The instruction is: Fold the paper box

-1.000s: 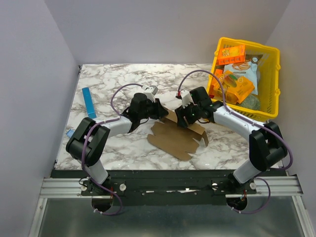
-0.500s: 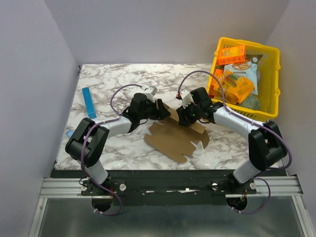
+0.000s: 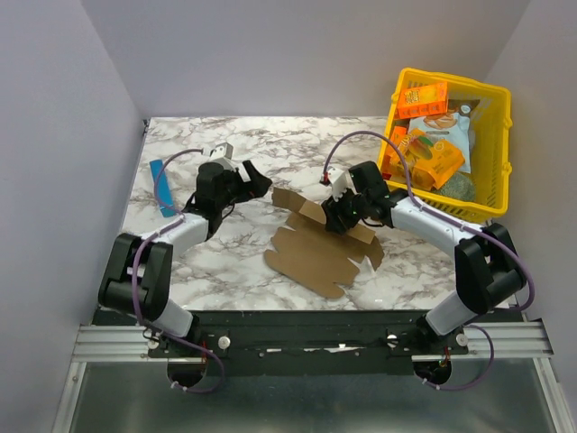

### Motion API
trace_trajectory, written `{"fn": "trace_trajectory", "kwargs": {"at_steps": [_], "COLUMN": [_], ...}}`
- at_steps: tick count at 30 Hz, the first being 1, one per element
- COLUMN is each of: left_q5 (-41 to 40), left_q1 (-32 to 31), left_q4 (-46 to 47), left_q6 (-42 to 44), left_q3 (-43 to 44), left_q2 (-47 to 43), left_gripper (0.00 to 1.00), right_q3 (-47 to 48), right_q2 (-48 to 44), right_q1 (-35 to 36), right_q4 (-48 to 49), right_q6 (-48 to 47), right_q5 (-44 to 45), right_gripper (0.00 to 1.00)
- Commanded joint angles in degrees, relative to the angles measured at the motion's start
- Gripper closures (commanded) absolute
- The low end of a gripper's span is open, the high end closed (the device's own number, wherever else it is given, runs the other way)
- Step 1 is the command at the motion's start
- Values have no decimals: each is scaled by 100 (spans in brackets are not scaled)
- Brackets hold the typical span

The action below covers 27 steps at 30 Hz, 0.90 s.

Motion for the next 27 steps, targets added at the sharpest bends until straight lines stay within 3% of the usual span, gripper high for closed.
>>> {"fn": "trace_trajectory", "kwargs": {"at_steps": [1, 9, 17, 27], "left_q5": [671, 1647, 2489, 2114], "left_q1": [122, 122, 70, -159], "left_q4": [612, 1597, 2546, 1150], "left_q6": [0, -8, -650, -193], "left_q3": [356, 999, 1290, 868], "left_q2": [728, 1906, 2627, 2119], "left_gripper": [1, 2, 5, 11], "right_q3": [-177, -168, -159, -150], "right_q2": [5, 49, 93, 84], "right_q1": [8, 8, 8, 8], "right_q4": [-233, -233, -233, -215], "right_q6": [-119, -136, -136, -128], "right_q5": [-194, -202, -211, -97], "right_gripper": [50, 50, 50, 50]}}
